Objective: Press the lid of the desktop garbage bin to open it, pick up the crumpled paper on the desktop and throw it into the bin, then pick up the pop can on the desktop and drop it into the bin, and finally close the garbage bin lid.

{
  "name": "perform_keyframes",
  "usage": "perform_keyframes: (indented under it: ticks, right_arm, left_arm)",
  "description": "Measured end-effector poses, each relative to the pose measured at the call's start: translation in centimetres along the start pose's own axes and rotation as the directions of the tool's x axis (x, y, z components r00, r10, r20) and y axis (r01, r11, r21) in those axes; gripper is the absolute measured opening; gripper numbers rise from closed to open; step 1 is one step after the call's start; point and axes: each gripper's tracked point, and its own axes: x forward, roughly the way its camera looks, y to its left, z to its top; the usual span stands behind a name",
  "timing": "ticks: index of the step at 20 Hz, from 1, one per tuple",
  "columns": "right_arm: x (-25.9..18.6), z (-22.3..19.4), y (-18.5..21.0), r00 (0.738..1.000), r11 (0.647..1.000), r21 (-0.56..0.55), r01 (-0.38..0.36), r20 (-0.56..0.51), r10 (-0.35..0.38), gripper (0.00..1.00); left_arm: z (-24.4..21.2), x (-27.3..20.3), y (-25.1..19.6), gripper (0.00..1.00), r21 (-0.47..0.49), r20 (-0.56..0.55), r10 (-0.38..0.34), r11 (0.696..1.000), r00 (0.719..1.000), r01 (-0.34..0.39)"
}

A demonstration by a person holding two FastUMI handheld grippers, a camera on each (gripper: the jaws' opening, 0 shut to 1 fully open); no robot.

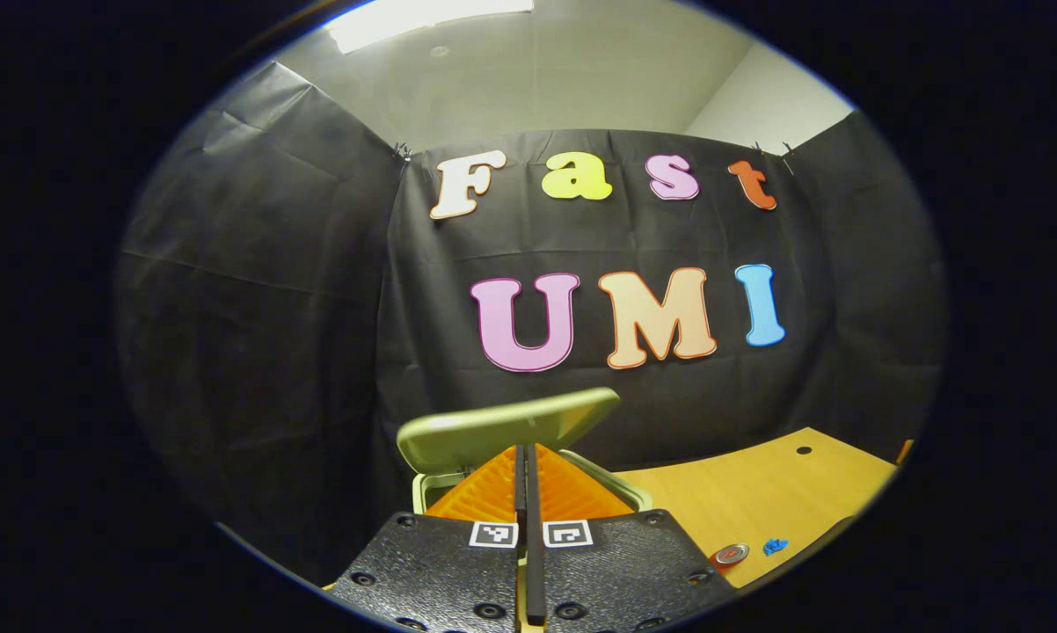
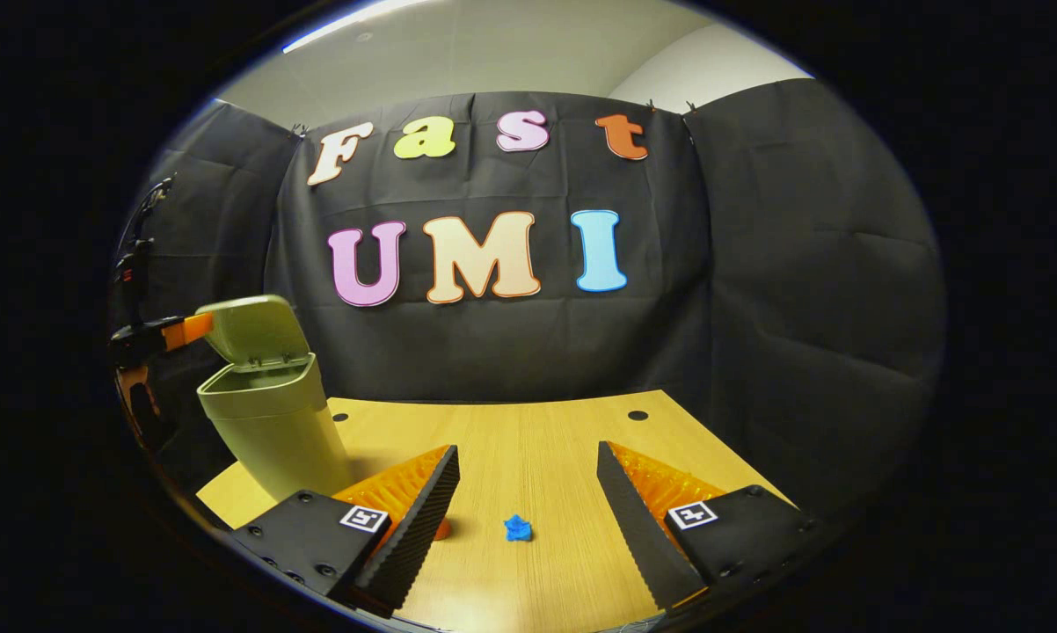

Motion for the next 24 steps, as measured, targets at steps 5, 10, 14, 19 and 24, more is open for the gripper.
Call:
perform_keyframes:
  ticks: [5,10,14,19,24]
  right_arm:
    - [2.1,-1.0,0.0,0.999,0.998,-0.047,-0.032,-0.035,0.03,0.99]
    - [5.3,-3.8,-0.7,0.994,0.994,-0.086,-0.063,-0.096,0.054,0.99]
    - [7.7,-7.7,-1.0,0.978,0.991,-0.085,-0.101,-0.189,0.084,1.0]
    - [10.8,-12.3,-1.2,0.944,0.987,-0.061,-0.148,-0.306,0.122,0.99]
    - [13.8,-16.0,-0.7,0.903,0.981,-0.06,-0.187,-0.404,0.147,1.0]
  left_arm:
    - [-1.0,-1.9,-1.5,0.0,-0.036,0.002,-0.025,0.999,1.0,0.025]
    - [-4.1,-4.2,-3.7,0.0,-0.111,-0.085,-0.056,0.993,0.995,0.046]
    - [-6.0,-5.3,-3.8,0.2,-0.167,-0.142,-0.039,0.986,0.989,0.015]
    - [-7.6,-6.5,-3.0,0.7,-0.165,-0.189,-0.002,0.986,0.982,-0.029]
    - [-8.1,-7.5,-2.4,0.89,-0.109,-0.202,0.08,0.989,0.976,-0.103]
